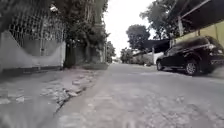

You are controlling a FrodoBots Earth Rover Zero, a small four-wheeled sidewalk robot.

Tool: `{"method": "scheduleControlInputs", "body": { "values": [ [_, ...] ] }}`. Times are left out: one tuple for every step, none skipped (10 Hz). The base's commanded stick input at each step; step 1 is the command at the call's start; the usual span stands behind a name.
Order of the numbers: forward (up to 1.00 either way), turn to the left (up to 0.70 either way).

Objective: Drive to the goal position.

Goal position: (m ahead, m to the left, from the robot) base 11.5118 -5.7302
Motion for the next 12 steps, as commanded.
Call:
{"method": "scheduleControlInputs", "body": {
  "values": [
    [1.0,0.0],
    [1.0,0.0],
    [1.0,0.0],
    [1.0,0.0],
    [1.0,0.0],
    [1.0,0.0],
    [1.0,0.0],
    [1.0,0.0],
    [1.0,0.0],
    [1.0,-0.02],
    [1.0,-0.33],
    [1.0,-0.4]
  ]
}}
